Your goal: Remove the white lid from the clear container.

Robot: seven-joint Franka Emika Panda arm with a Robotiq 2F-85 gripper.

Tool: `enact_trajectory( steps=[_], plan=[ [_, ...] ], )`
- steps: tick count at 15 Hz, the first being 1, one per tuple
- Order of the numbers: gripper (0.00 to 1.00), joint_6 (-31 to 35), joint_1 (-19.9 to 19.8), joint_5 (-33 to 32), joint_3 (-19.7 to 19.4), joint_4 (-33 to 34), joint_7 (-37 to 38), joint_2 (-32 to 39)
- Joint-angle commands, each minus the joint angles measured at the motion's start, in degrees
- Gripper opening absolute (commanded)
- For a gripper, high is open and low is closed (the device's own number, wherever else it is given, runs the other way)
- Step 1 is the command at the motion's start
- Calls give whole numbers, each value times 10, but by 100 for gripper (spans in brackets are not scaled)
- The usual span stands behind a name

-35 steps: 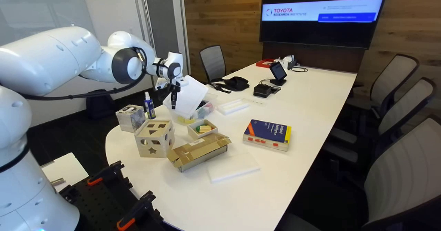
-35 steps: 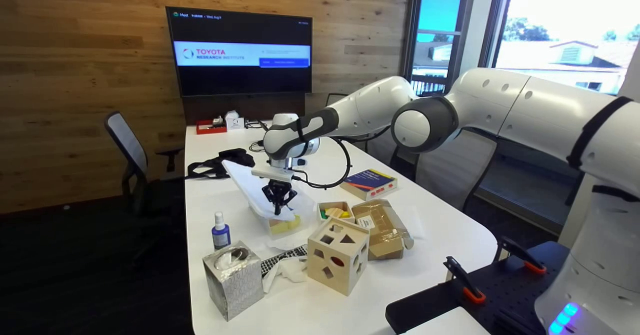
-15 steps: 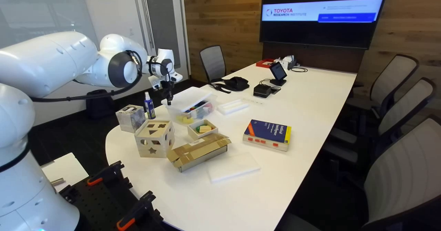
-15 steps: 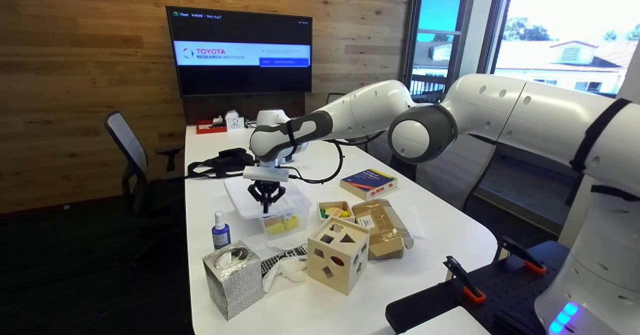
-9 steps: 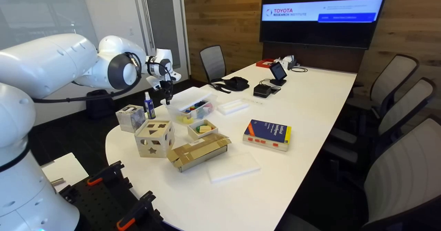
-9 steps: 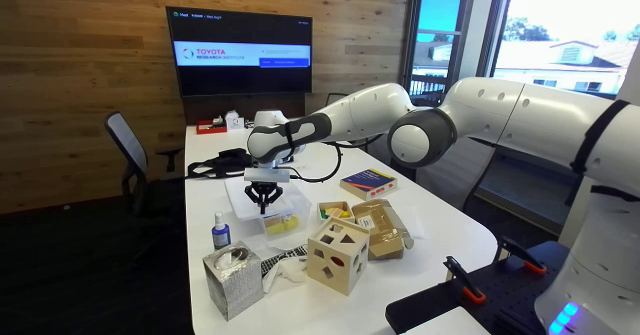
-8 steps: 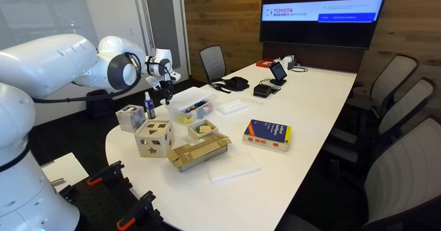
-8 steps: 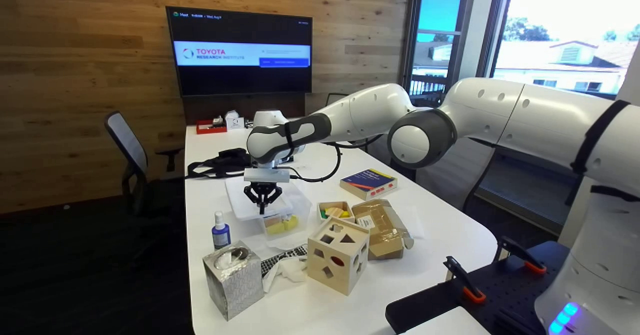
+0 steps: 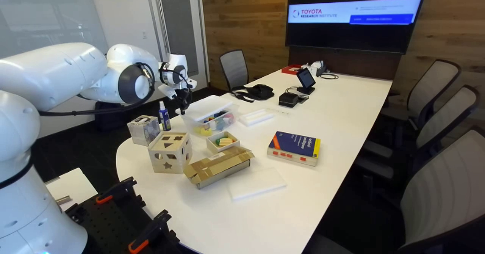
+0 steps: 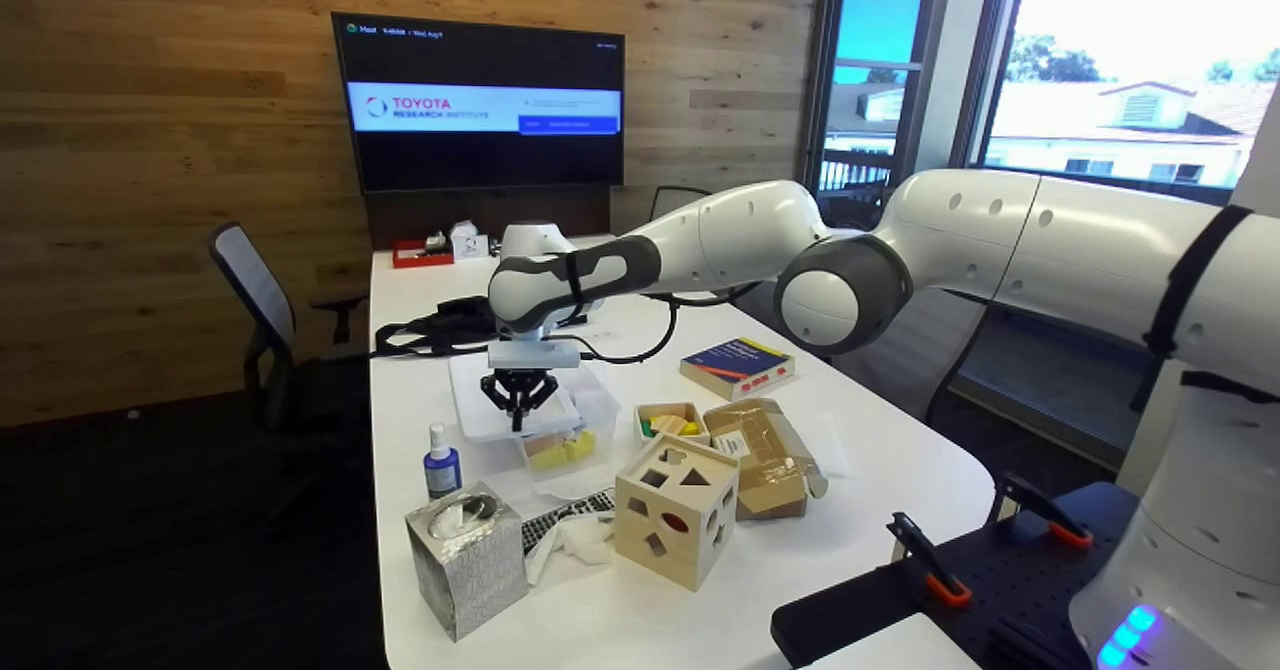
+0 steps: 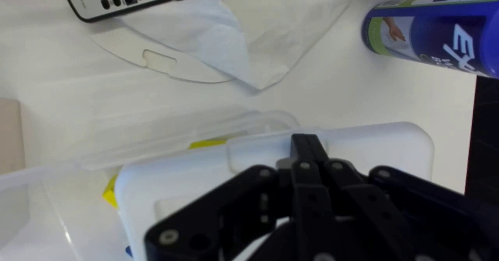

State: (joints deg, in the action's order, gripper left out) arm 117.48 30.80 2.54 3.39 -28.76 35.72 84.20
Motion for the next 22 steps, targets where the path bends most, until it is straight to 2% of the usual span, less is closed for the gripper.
enact_trajectory(
  steps=[1, 10, 16, 19, 22],
  plan=[
    [0, 6, 5, -3, 3, -6, -32, 1],
    [0, 15, 16, -3, 6, 6, -91, 1],
    [0, -3, 9, 19, 49, 19, -180, 1],
    [0, 7, 12, 13, 39, 32, -158, 1],
    [0, 38, 13, -4, 2, 44, -80, 1]
  ],
)
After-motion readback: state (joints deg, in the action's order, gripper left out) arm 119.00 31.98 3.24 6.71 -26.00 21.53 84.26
